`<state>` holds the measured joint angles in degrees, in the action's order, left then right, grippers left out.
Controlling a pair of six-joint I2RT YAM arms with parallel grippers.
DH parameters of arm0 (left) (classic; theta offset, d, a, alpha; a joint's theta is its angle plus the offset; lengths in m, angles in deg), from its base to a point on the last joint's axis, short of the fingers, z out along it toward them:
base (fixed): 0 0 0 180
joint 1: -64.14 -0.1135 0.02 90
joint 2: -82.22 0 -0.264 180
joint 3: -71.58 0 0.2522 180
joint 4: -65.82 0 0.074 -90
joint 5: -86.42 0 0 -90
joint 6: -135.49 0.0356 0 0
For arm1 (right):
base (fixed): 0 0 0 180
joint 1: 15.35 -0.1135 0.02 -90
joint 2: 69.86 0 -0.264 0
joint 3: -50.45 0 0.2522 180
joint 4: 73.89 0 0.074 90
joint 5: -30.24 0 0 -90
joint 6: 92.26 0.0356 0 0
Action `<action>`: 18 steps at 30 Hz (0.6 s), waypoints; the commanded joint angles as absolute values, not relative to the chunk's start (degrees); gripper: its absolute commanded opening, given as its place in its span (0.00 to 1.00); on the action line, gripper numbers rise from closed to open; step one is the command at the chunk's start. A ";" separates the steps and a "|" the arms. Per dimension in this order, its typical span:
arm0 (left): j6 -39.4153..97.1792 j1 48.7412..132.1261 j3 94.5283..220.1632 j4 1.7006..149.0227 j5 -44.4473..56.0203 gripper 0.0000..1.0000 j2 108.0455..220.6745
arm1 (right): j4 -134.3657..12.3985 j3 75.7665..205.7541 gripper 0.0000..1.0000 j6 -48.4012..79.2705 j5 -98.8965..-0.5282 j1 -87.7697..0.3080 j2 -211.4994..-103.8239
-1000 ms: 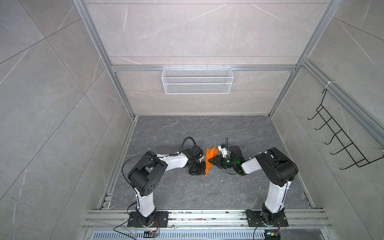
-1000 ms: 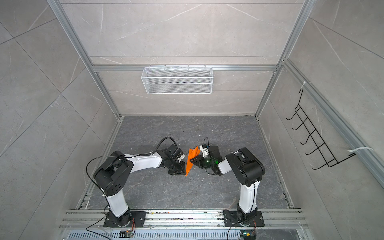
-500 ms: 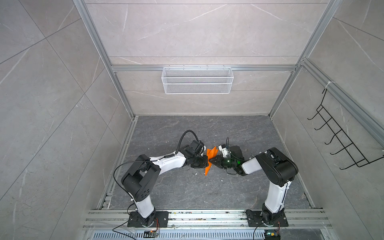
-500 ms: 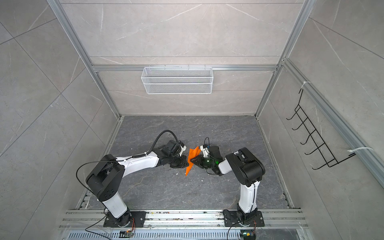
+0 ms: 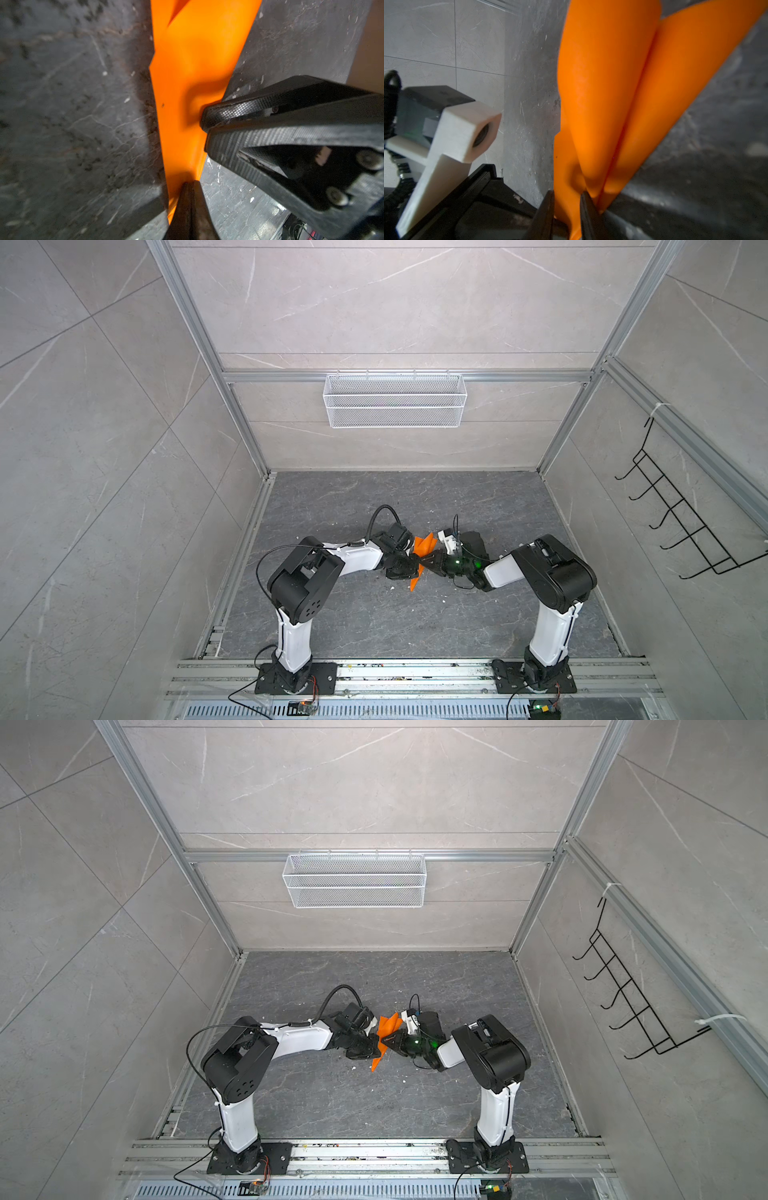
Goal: Fold a paper plane with a square sheet of paper (pick it up from the middle)
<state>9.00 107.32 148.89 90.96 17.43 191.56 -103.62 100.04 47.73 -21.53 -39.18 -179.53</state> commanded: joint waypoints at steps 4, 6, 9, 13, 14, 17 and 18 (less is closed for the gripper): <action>10.00 109.13 149.86 99.98 13.12 0.00 193.20 | -98.66 99.46 0.27 45.57 -23.14 -36.69 -177.51; 10.16 109.45 149.47 101.05 12.06 0.00 193.31 | -96.45 100.89 0.26 43.45 -22.84 -36.29 -177.20; 10.16 109.66 149.11 101.28 11.47 0.00 193.56 | -96.70 102.88 0.26 42.48 -20.58 -35.82 -178.34; 10.41 109.76 149.83 101.54 11.02 0.00 194.01 | -98.73 103.24 0.24 42.74 -18.63 -35.86 -178.17; 10.51 109.81 149.97 101.57 10.94 0.00 194.04 | -98.72 102.99 0.24 42.51 -18.51 -35.86 -177.81; 10.51 109.83 150.54 101.72 10.94 0.00 194.43 | -99.60 101.69 0.24 42.00 -17.98 -35.96 -176.20; 10.49 109.85 150.56 101.86 10.93 0.00 194.54 | -99.47 101.42 0.23 41.74 -17.97 -35.93 -175.60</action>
<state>9.54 109.18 151.15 94.87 12.82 191.99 -99.36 102.21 43.73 -19.41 -35.90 -178.13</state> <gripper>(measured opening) 0.045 0.233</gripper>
